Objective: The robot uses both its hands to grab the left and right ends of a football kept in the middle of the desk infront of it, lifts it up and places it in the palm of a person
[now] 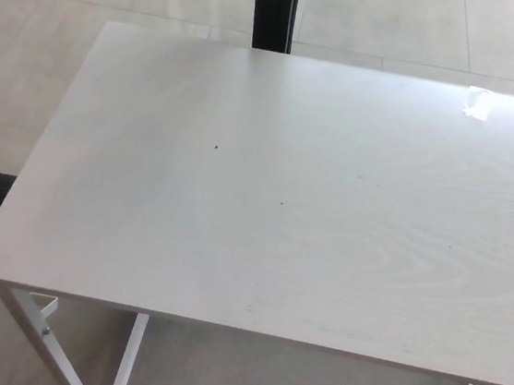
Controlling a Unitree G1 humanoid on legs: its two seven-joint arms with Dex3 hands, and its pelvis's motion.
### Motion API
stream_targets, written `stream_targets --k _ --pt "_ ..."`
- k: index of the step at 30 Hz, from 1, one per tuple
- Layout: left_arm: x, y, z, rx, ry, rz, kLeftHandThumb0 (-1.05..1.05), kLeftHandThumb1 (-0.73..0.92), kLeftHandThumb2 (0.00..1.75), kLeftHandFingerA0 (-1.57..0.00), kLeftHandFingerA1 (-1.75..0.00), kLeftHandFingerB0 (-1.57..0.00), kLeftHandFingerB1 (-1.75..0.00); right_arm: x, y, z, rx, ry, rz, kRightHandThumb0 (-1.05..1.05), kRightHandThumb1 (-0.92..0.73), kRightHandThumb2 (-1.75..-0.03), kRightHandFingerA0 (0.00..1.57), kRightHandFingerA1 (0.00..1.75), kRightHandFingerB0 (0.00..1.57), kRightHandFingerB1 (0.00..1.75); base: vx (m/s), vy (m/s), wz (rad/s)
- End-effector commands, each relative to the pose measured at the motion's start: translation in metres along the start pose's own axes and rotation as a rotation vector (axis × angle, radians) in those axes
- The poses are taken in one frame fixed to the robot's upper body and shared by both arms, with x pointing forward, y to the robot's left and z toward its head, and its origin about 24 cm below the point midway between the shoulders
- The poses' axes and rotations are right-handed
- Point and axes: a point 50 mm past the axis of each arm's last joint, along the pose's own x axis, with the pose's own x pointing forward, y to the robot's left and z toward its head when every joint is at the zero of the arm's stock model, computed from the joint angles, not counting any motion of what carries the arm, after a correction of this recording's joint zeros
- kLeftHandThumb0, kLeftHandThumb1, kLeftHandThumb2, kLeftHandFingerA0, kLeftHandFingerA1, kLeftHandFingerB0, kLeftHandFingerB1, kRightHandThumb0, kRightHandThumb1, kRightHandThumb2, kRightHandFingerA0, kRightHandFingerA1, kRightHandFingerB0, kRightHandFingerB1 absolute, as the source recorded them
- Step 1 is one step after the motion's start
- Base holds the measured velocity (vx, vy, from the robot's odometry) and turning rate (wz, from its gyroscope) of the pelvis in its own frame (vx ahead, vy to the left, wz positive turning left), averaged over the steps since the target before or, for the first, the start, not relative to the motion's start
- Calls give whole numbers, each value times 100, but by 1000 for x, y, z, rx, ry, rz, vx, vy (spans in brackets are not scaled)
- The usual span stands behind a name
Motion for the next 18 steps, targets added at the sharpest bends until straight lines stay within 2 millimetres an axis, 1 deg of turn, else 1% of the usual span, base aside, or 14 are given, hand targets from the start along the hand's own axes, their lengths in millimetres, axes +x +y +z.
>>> stream_targets --k 1,2,3,4,5,6,8,11,12,13,15,16,17,18 --pt "-2 5 18 8 -57 -106 -81 54 91 -5 -64 -4 -45 -2 -6 16 -147 -118 108 -83 -58 -97 20 51 9 42 0 0 0" --pt "-2 5 19 9 -63 -106 -42 41 101 -10 -61 0 -53 -3 -5 16 -129 -121 115 -82 -73 -64 30 41 19 30 0 0 0" --pt "-3 6 18 -1 -70 -101 -42 42 102 -10 -61 0 -53 -3 -5 15 -125 -115 114 -81 -74 -63 36 42 20 29 0 0 0" --pt "-4 8 16 2 -66 -88 -73 74 62 -11 -74 -9 -52 -3 -4 13 -124 -104 119 -79 -73 -63 37 43 20 29 0 0 0" --pt "-5 9 14 3 -62 -88 -73 74 62 -11 -74 -9 -52 -4 -6 11 -126 -103 120 -79 -73 -63 37 43 20 29 0 0 0" --pt "-6 10 13 11 -70 -76 -73 73 61 -19 -78 -14 -53 -4 -6 9 -134 -93 135 -82 -60 -95 25 51 13 42 0 0 0" --pt "-6 12 12 41 -72 -46 -74 72 61 -25 -78 -19 -51 -5 -5 8 -150 -80 160 -77 -56 -93 21 50 11 42 0 0 0" --pt "-9 18 9 -40 -70 -27 -70 71 61 -21 -75 -15 -54 -3 -6 1 -159 -62 161 -83 -58 -93 38 54 14 41 0 0 0" --pt "-9 20 10 -45 -68 -24 -72 72 61 -21 -75 -16 -55 -4 -7 0 -165 -64 165 -76 -70 -62 34 45 20 30 0 0 0" --pt "-10 22 10 -44 -69 -19 -72 71 61 -24 -77 -16 -56 -6 -9 -1 -169 -68 170 -75 -55 -92 22 52 12 42 0 0 0" --pt "-11 24 11 -48 -74 -19 -72 71 61 -24 -77 -16 -56 -8 -11 -3 -166 -66 173 -75 -55 -92 22 52 12 42 0 0 0" --pt "-11 25 11 -35 -78 -15 -74 70 61 -28 -76 -14 -54 -10 -13 -3 -163 -64 179 -73 -55 -91 18 50 13 42 0 0 0" --pt "-10 25 13 -23 -87 4 -72 70 61 -38 -72 -23 -50 -10 -13 -2 -125 -68 175 -73 -55 -91 22 51 12 42 0 0 0" --pt "-10 25 13 -23 -87 4 -72 70 61 -38 -72 -23 -50 -10 -13 -2 -125 -68 175 -73 -55 -91 22 51 12 42 0 0 0"
